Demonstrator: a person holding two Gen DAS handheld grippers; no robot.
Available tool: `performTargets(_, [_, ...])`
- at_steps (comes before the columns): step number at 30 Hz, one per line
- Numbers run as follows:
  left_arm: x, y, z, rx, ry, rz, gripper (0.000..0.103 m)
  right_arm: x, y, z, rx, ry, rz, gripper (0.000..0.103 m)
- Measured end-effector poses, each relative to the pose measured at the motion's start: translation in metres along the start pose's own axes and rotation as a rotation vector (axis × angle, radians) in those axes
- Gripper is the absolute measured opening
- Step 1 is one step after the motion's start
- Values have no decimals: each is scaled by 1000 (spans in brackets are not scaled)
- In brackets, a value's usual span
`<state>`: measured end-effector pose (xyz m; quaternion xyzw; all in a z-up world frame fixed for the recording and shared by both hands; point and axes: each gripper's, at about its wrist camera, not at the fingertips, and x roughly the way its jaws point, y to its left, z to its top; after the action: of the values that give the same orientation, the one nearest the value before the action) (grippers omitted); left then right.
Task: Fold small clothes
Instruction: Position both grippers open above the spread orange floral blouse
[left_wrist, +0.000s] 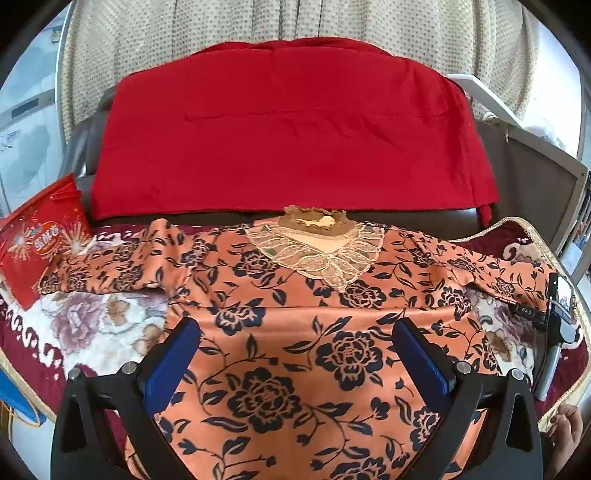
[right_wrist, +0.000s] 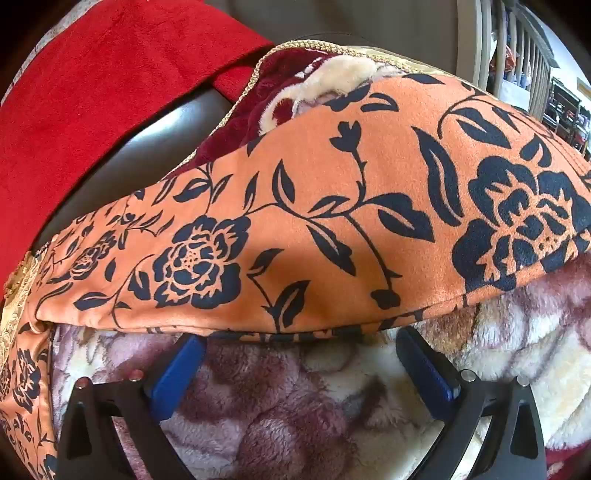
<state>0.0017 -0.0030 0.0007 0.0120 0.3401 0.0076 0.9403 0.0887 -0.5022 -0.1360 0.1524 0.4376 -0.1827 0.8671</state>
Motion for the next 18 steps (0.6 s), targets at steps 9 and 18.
performTargets(9, [-24,23,-14,-84,-13,-27,103,0,0,0,0,0,0,103])
performTargets(18, [-29,30,-12,-89,-3,-11,103,-1,4,2,8,1,6,103])
